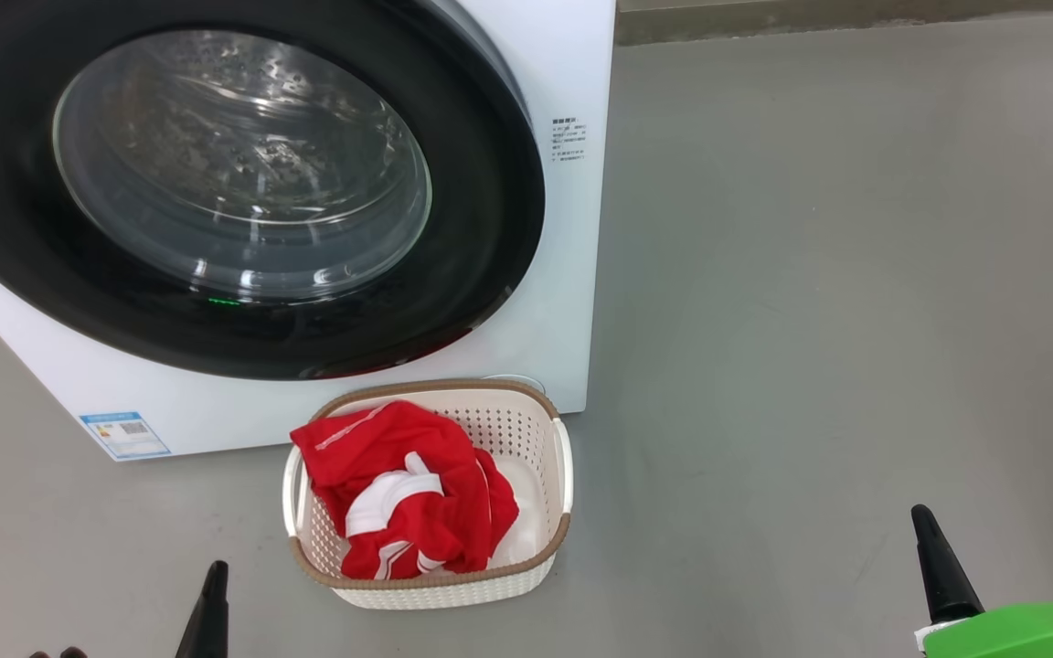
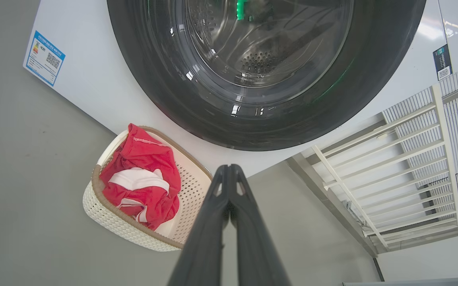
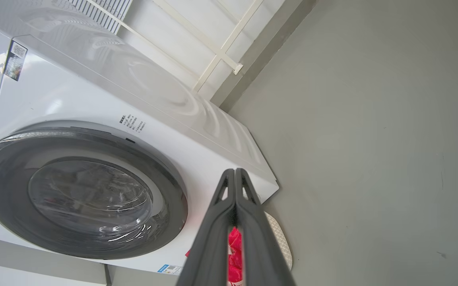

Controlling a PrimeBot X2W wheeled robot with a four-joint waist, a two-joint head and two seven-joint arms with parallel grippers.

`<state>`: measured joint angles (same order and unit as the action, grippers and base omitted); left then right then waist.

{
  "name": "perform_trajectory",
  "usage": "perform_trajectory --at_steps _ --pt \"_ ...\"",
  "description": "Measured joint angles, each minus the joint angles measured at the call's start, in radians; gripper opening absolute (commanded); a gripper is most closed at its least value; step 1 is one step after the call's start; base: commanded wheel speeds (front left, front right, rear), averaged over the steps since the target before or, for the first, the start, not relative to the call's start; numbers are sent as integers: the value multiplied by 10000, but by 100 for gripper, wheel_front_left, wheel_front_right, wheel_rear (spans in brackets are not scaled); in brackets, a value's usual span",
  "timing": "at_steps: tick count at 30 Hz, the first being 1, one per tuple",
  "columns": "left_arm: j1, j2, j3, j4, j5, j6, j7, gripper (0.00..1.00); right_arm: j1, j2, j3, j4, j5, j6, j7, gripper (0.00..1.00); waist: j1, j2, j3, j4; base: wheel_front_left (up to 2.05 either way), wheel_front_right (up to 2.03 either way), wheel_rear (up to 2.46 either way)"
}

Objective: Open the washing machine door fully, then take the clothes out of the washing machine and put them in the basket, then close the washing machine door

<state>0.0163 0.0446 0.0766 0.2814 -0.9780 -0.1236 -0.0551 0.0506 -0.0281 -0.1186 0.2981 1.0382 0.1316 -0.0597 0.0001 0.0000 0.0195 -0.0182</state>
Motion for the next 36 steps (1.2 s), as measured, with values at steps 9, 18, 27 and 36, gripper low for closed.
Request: perform_trajectory --at_steps 9,18,27,36 --pt "-40 -2 6 -2 -980 0 247 0 -151 -4 -13 -36 872 0 267 0 0 0 -25 28 0 0 0" --pt "-238 -6 10 -35 -1881 0 485 0 -302 -12 -27 -63 1684 0 522 0 0 0 -50 56 0 0 0" --pt "-327 -15 15 -35 -2867 0 744 0 -398 -21 -44 -94 2556 0 790 0 0 0 -76 84 0 0 0" --pt "-462 -23 19 -59 -3764 -2 993 0 -609 -31 -61 -136 3428 -2 1045 0 0 0 -101 111 0 0 0"
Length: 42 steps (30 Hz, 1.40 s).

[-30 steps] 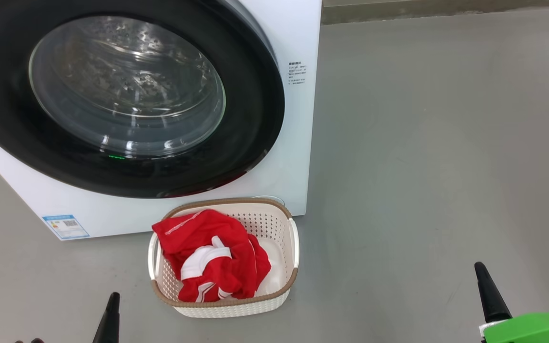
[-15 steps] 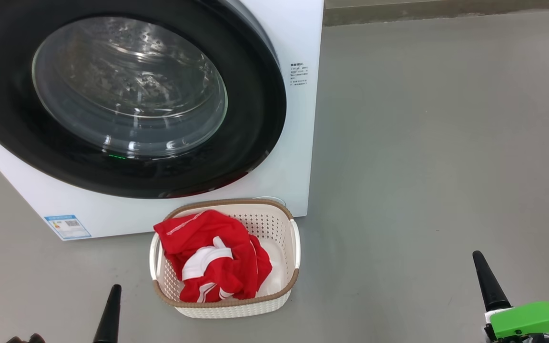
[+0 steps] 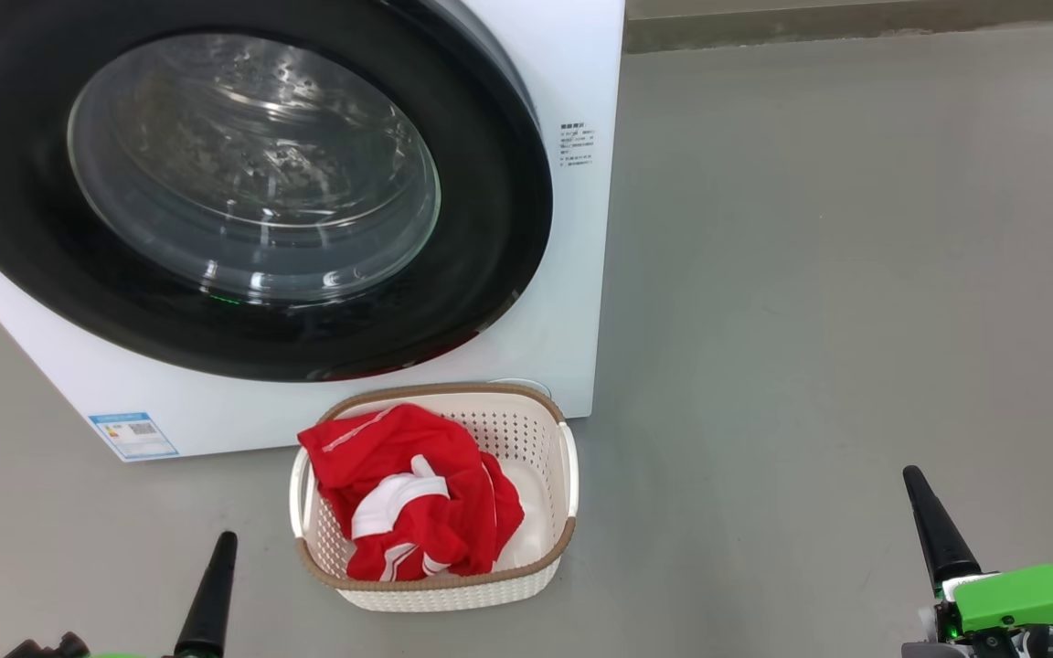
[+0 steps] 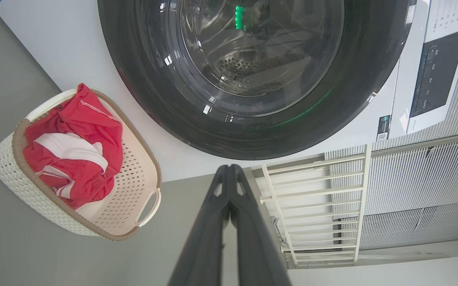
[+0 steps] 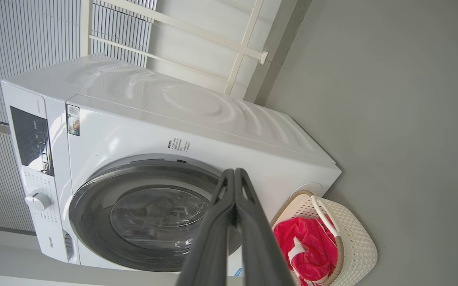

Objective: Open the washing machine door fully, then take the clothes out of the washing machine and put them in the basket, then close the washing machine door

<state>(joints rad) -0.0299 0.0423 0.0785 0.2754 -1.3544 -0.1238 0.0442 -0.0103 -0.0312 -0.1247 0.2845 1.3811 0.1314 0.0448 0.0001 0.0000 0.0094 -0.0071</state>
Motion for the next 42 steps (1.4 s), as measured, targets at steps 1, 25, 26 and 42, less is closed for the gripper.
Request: perform_trajectory --at_steps 1,25,26,42 --pt "-3 0 0 -2 -88 0 15 0 -1 -2 0 0 77 0 4 0 0 0 -3 3 0 0 0" --pt "-370 -21 13 -42 -2431 0 633 0 -554 -23 -63 -81 2209 -2 625 0 0 0 -63 71 0 0 0" --pt "-370 -21 13 -42 -2431 0 633 0 -558 -23 -63 -92 2209 -2 625 0 0 0 -63 71 0 0 0" --pt "-370 -23 13 -42 -2431 0 633 0 -557 -25 -77 -92 2209 -2 625 0 -1 0 -63 71 0 0 0"
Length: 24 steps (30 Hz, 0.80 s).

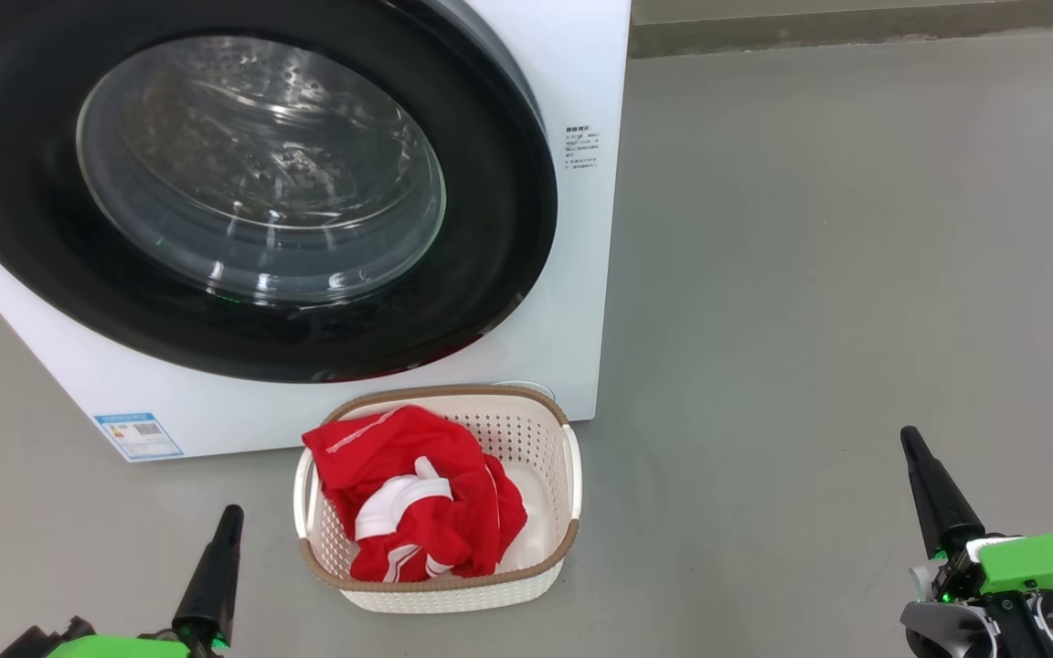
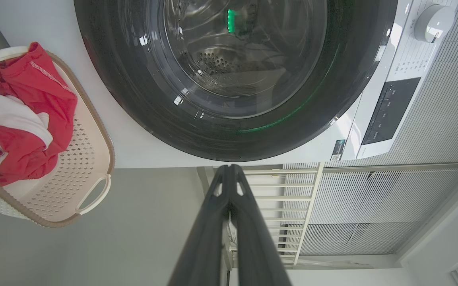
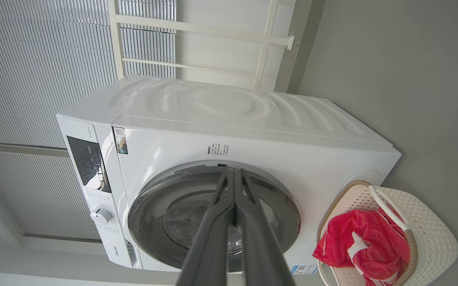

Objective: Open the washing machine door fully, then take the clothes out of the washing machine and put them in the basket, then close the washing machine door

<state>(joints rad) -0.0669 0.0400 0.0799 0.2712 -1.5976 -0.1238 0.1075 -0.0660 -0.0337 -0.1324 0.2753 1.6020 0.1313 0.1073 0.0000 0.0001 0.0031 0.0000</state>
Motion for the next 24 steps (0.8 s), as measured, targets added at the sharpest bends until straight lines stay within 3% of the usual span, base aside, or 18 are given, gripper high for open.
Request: perform_trajectory --at_steps 24 --pt "0 0 0 0 0 0 0 0 0 0 -8 0 0 0 0 0 0 0 0 0 0 0 0"
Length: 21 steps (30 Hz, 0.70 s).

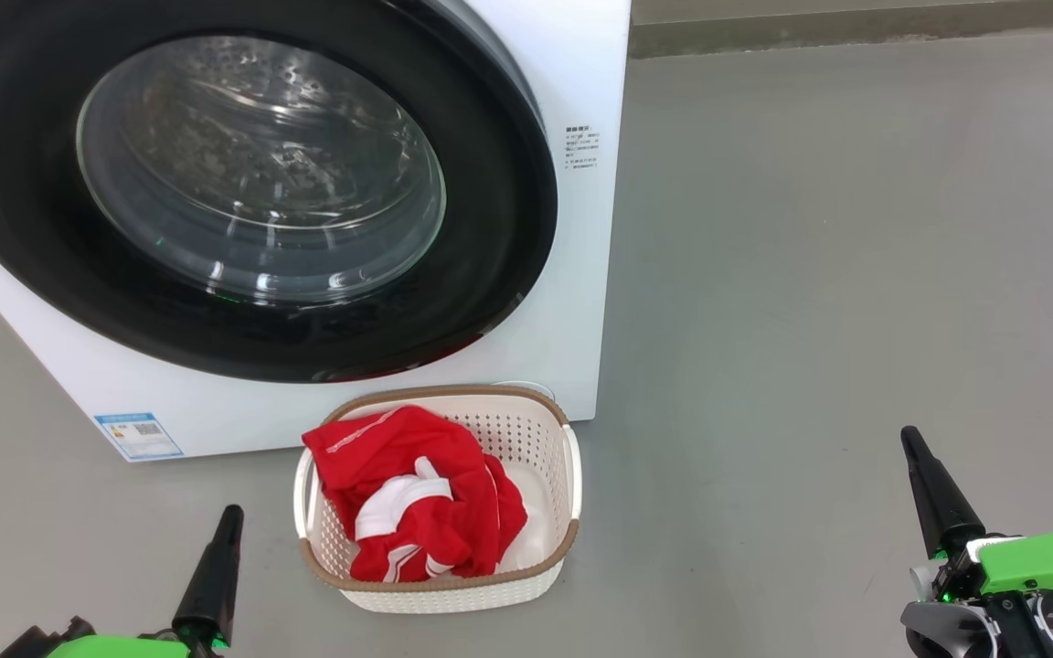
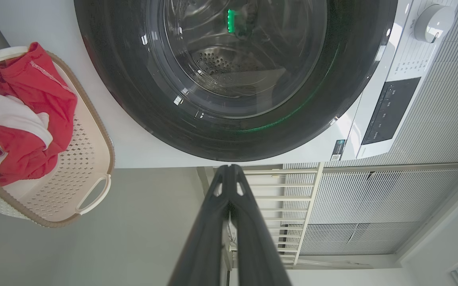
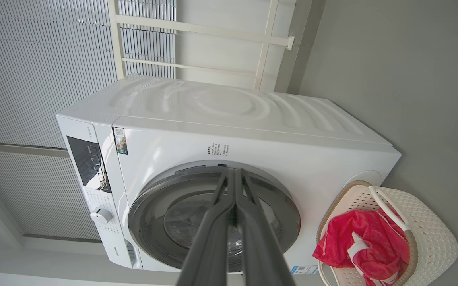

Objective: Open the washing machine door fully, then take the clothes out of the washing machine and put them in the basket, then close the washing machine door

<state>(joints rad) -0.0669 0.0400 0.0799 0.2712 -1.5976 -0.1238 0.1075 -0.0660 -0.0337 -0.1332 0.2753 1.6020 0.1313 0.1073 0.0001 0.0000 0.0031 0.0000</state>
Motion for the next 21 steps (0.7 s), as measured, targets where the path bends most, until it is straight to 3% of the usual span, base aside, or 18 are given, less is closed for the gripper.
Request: perform_trajectory --at_steps 21 --pt "0 -2 0 0 0 0 0 0 0 0 0 0 0 0 0 0 0 0 0 0 0 0 0"
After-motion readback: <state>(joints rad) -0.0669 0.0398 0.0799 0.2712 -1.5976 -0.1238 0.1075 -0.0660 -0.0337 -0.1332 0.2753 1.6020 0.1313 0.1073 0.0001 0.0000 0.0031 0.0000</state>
